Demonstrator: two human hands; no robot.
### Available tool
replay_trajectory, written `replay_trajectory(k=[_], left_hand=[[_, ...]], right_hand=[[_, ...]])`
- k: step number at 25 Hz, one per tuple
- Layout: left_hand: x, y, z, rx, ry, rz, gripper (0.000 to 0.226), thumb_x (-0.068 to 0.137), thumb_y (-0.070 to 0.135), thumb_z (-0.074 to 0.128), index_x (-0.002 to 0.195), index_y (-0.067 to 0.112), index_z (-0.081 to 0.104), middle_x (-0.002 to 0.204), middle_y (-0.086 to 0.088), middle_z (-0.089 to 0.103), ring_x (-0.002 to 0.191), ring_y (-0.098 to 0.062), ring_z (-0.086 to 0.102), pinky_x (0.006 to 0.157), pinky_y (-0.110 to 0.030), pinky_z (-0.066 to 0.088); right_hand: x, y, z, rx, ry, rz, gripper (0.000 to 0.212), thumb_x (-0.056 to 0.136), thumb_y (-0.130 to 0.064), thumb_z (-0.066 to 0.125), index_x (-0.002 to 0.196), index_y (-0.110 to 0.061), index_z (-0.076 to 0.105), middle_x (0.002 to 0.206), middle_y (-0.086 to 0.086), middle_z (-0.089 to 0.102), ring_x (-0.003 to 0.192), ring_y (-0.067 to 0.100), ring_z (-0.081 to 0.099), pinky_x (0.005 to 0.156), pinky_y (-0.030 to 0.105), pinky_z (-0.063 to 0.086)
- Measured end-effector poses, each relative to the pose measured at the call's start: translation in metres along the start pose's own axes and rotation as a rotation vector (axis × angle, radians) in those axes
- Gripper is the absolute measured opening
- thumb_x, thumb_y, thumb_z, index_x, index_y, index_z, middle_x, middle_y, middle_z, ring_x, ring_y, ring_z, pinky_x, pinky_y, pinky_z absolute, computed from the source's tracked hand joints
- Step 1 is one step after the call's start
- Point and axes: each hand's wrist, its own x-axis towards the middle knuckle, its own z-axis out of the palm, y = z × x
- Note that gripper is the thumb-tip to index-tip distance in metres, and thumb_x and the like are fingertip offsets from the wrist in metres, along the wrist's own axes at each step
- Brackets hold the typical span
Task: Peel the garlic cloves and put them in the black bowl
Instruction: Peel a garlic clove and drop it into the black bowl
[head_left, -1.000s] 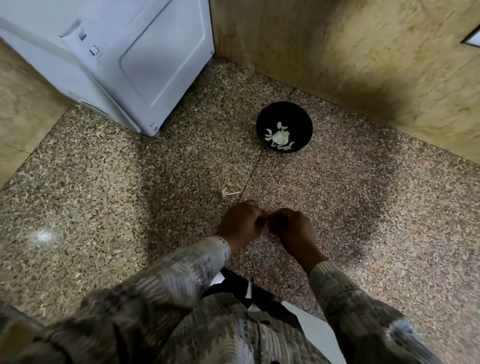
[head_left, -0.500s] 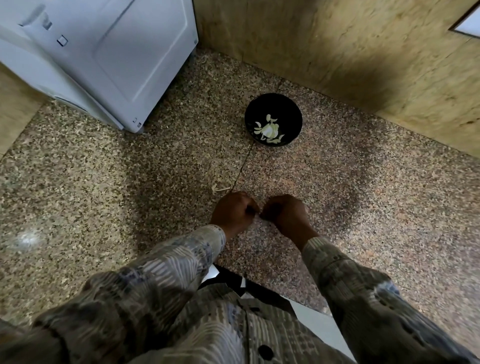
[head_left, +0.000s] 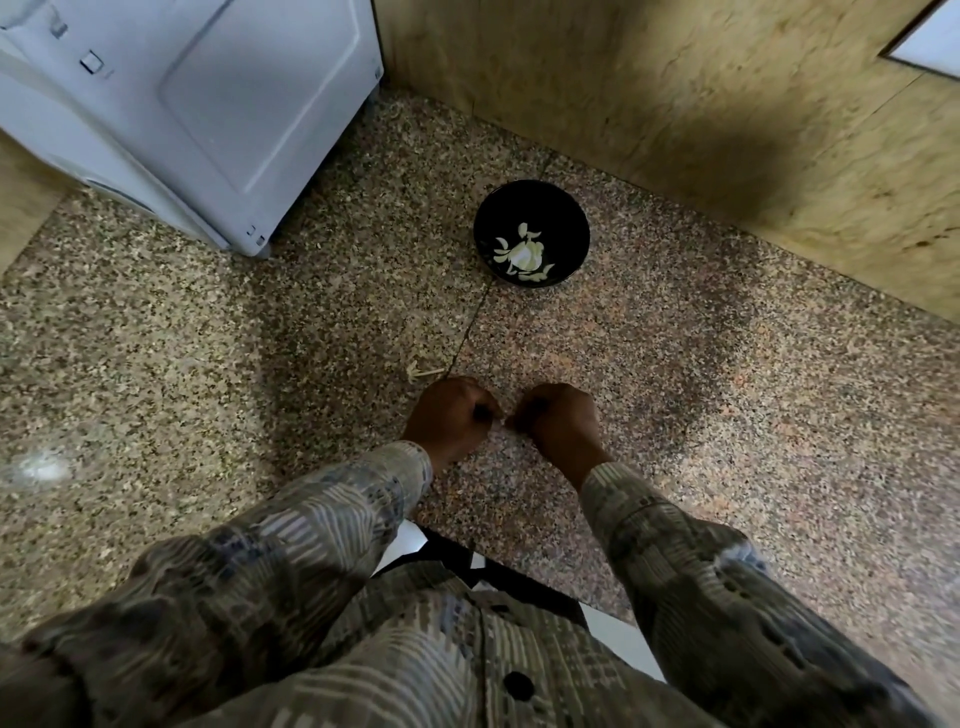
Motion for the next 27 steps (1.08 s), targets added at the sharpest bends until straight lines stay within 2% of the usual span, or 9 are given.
replay_trajectory(k=[4, 9, 13, 15, 18, 20, 24, 25, 27], left_hand=[[-0.001, -0.002, 0.001, 0.030, -0.025, 0.033, 0.014, 0.081, 0.018, 0.074, 0.088, 0.026, 0.082, 0.092, 0.003, 0.076, 0.087, -0.015, 0.070, 0.082, -0.028, 0.055], [-0.007, 0.007, -0.009, -0.111, -0.042, -0.093, 0.004, 0.086, 0.025, 0.077, 0.090, 0.027, 0.077, 0.084, 0.010, 0.075, 0.079, -0.005, 0.068, 0.074, -0.026, 0.055], [-0.032, 0.051, -0.004, -0.724, 0.119, -0.480, 0.012, 0.089, 0.007, 0.071, 0.086, 0.017, 0.076, 0.084, -0.002, 0.076, 0.074, -0.017, 0.068, 0.064, -0.028, 0.055], [-0.042, 0.078, -0.007, -1.065, 0.096, -0.634, 0.019, 0.092, -0.004, 0.062, 0.083, 0.009, 0.073, 0.083, -0.013, 0.074, 0.069, -0.022, 0.068, 0.064, -0.033, 0.058], [-0.053, 0.101, -0.016, -1.232, 0.014, -0.691, 0.017, 0.095, -0.005, 0.061, 0.085, 0.006, 0.070, 0.085, -0.015, 0.073, 0.069, -0.022, 0.072, 0.069, -0.039, 0.062], [-0.065, 0.120, -0.015, -1.131, 0.081, -0.571, 0.015, 0.093, 0.000, 0.066, 0.085, 0.011, 0.073, 0.087, -0.012, 0.074, 0.073, -0.022, 0.072, 0.079, -0.044, 0.062], [-0.080, 0.149, -0.015, -0.282, 0.426, 0.027, 0.009, 0.092, 0.017, 0.071, 0.091, 0.025, 0.074, 0.088, 0.010, 0.073, 0.084, -0.008, 0.069, 0.076, -0.022, 0.054], [-0.083, 0.154, -0.016, -0.303, 0.446, 0.045, 0.009, 0.093, 0.016, 0.070, 0.092, 0.024, 0.073, 0.089, 0.009, 0.074, 0.085, -0.010, 0.069, 0.076, -0.023, 0.055], [-0.090, 0.170, -0.020, -0.697, 0.369, -0.143, 0.013, 0.094, 0.009, 0.065, 0.088, 0.017, 0.073, 0.089, -0.001, 0.074, 0.081, -0.023, 0.070, 0.077, -0.035, 0.057]], right_hand=[[-0.006, -0.002, -0.001, -0.030, 0.001, -0.061, 0.010, 0.084, -0.030, 0.082, 0.079, -0.024, 0.075, 0.077, -0.009, 0.071, 0.068, 0.007, 0.062, 0.058, 0.019, 0.043], [-0.023, -0.001, -0.003, 0.198, 0.008, -0.049, 0.006, 0.088, -0.029, 0.077, 0.087, -0.025, 0.080, 0.081, -0.005, 0.077, 0.069, 0.010, 0.066, 0.060, 0.019, 0.050], [-0.055, -0.002, -0.007, 0.669, -0.023, -0.018, 0.015, 0.094, -0.012, 0.070, 0.080, -0.010, 0.076, 0.075, 0.010, 0.074, 0.070, 0.021, 0.065, 0.067, 0.034, 0.057], [-0.069, 0.006, -0.018, 0.441, 0.098, -0.238, 0.017, 0.098, -0.014, 0.066, 0.082, -0.010, 0.072, 0.073, 0.005, 0.071, 0.065, 0.014, 0.060, 0.060, 0.021, 0.048], [-0.085, 0.016, -0.051, 0.137, 0.188, -0.567, 0.012, 0.097, -0.015, 0.067, 0.087, -0.011, 0.072, 0.078, 0.000, 0.069, 0.070, 0.011, 0.059, 0.062, 0.019, 0.044], [-0.101, 0.018, -0.070, 0.281, 0.100, -0.524, 0.012, 0.097, -0.009, 0.065, 0.089, -0.011, 0.073, 0.078, 0.004, 0.071, 0.070, 0.011, 0.063, 0.067, 0.026, 0.052], [-0.130, 0.008, -0.097, 1.126, -0.387, 0.056, 0.019, 0.102, -0.003, 0.052, 0.092, -0.005, 0.067, 0.077, 0.007, 0.067, 0.066, 0.015, 0.063, 0.067, 0.034, 0.057], [-0.134, 0.007, -0.101, 1.158, -0.396, 0.063, 0.019, 0.103, -0.004, 0.052, 0.091, -0.005, 0.067, 0.076, 0.006, 0.067, 0.065, 0.015, 0.063, 0.067, 0.034, 0.056], [-0.139, 0.011, -0.108, 0.973, -0.212, -0.176, 0.018, 0.101, -0.006, 0.058, 0.088, -0.006, 0.070, 0.075, 0.008, 0.069, 0.068, 0.018, 0.063, 0.067, 0.037, 0.056]])
